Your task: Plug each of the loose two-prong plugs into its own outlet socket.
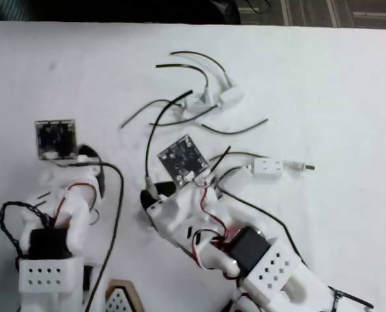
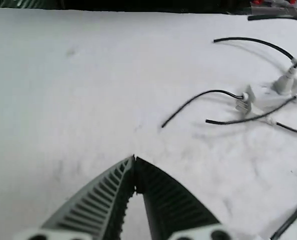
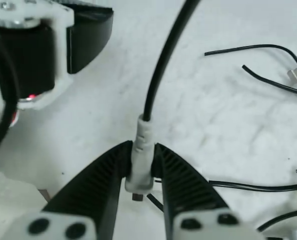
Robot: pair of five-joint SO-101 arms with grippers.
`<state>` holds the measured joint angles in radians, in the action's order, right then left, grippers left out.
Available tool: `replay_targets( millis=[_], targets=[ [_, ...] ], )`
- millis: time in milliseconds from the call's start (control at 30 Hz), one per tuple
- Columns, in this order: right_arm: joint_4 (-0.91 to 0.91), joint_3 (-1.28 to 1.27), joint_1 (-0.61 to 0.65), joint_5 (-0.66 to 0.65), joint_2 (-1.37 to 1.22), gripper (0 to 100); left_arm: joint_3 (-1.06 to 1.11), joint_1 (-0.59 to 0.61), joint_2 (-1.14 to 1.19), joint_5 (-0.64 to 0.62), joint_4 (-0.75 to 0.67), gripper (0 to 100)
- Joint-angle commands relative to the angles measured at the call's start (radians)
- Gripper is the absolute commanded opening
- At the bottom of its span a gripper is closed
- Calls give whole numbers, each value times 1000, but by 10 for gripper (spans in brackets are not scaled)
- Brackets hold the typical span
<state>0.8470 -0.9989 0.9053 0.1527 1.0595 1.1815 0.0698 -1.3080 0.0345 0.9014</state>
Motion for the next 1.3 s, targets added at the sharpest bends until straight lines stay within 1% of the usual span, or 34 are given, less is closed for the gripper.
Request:
replay_targets(
  millis=[0,200,367,500,633,800,1000,1167,1267],
  targets=[
    [-24,6,8,-35,10,17,-37,-101,-16,61,35,21],
    [-24,-17,10,-37,10,17,-35,-157,-16,68,52,21],
    [-31,-28,10,-37,10,17,-34,-252,-51,127,104,21],
    [-25,-28,18,-37,10,17,14,-344,-179,130,149,21],
    [-24,-51,76,-37,18,17,98,-395,-349,133,157,21],
    [-24,-57,88,-37,18,17,124,-463,-501,203,244,20],
    [-19,-58,88,-37,19,17,121,-453,-513,207,261,20],
    [45,-32,93,-35,45,17,126,-320,-513,201,222,20],
    [79,-31,93,-37,117,17,127,-309,-513,201,224,20]
  ],
)
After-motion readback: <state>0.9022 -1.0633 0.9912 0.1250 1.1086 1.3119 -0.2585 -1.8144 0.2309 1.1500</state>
